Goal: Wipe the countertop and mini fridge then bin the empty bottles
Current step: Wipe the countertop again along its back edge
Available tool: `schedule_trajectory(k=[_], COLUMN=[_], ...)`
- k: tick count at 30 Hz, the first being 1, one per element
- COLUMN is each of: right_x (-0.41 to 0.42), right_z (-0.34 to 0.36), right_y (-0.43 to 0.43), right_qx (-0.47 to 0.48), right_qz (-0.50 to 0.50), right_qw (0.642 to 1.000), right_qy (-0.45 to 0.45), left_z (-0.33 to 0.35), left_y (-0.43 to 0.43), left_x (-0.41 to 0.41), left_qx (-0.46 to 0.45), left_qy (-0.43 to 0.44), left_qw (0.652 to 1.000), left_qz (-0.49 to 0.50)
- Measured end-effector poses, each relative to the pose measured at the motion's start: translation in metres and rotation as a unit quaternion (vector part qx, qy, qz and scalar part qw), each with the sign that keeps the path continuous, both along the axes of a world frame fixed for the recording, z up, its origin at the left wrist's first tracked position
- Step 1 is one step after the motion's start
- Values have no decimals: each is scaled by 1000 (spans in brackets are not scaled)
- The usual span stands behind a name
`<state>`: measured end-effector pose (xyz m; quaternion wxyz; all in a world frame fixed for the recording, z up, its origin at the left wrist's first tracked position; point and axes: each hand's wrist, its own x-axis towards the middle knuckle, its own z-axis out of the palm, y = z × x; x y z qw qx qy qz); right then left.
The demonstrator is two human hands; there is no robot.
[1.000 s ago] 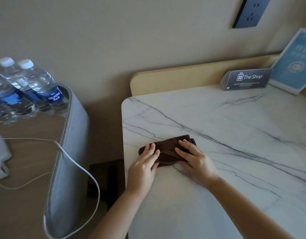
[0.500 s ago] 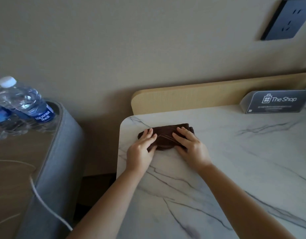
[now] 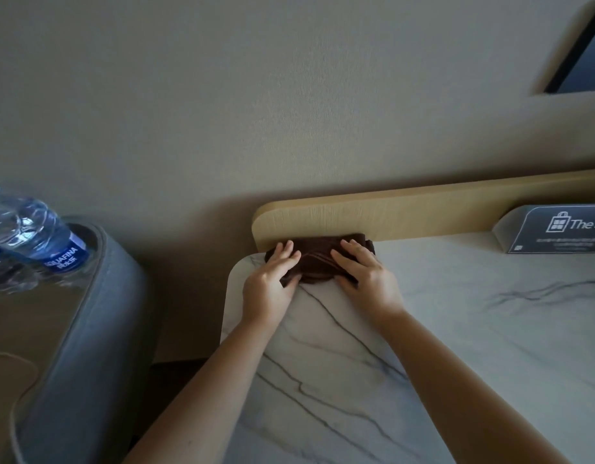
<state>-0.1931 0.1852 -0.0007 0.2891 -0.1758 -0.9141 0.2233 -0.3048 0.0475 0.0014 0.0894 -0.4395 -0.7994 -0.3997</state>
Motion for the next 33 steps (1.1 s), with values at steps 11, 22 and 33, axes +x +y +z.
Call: schedule_trajectory(k=[11,22,33], right_x=[35,145,249], right_z=[29,48,60], right_y=[-22,-143,-275], right_qx=[-7,18,3], right_qz=[5,-71,-146], right_qw=[995,994,984], right_qy=[-98,-75,-97], left_z=[33,41,54], left_y=[-27,-144,-264], left_x=[26,159,230], left_qx=[-151,-94,-87], left_qy=[-45,-37,-28], left_qw=[988,994,996], left_qz=[-4,33,-19])
